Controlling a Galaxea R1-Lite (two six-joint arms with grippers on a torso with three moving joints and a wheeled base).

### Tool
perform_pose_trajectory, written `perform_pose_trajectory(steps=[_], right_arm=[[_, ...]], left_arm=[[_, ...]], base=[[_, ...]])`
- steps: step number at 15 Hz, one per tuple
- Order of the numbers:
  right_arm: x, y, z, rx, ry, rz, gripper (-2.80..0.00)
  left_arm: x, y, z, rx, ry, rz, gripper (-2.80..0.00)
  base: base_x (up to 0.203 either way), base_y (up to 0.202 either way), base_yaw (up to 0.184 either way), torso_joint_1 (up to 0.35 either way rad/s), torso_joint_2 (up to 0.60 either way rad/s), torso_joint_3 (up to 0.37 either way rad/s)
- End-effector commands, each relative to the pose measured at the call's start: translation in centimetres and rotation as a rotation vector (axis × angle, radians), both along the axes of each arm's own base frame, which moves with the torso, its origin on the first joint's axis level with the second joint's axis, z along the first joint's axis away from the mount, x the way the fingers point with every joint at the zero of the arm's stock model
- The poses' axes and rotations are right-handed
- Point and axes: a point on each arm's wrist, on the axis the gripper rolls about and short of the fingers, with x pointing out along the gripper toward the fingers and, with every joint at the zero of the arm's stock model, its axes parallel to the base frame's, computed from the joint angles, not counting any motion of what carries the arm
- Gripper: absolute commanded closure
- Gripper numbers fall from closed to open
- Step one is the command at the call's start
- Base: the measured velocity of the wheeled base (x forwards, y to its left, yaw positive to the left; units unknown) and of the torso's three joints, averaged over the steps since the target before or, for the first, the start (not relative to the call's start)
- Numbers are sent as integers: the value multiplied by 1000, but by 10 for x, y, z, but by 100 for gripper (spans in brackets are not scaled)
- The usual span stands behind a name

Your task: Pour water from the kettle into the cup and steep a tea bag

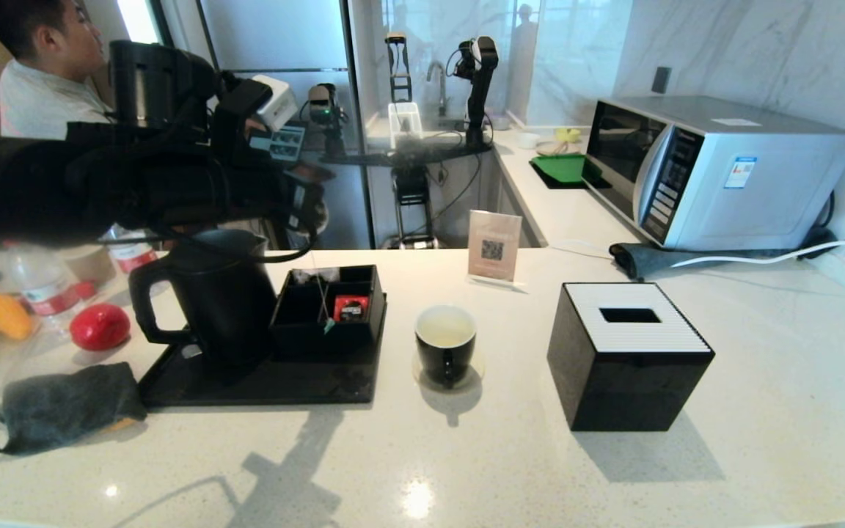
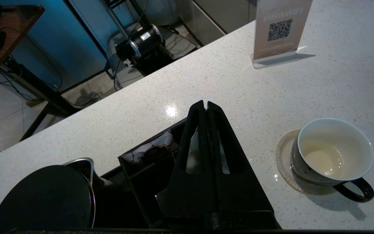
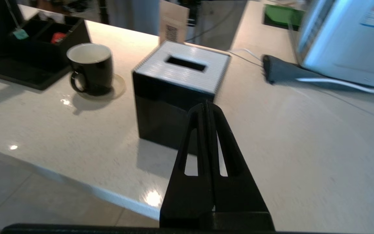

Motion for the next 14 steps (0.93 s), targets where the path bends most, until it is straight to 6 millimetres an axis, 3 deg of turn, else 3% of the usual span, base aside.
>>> perform_pose_trajectory(steps=[1, 5, 9, 11, 14], right_arm=[[63, 14, 8, -20, 124, 82, 0], [152, 41, 22, -14, 98, 236, 0], [235, 104, 38, -5, 11, 430, 0], [258, 141, 34, 0, -4, 530, 0], [275, 186, 28, 52, 7, 651, 0]], left_arm=[[-3, -3, 2, -2, -5, -12, 0], [-8, -10, 5, -5, -15, -37, 0], [-13, -16, 9, -9, -24, -57, 0], [-14, -16, 10, -10, -29, -59, 0], [-18, -16, 14, -14, -40, -64, 0]], base=[[0, 0, 0, 0, 0, 0], [0, 0, 0, 0, 0, 0], [0, 0, 0, 0, 0, 0], [0, 0, 0, 0, 0, 0], [0, 0, 0, 0, 0, 0]])
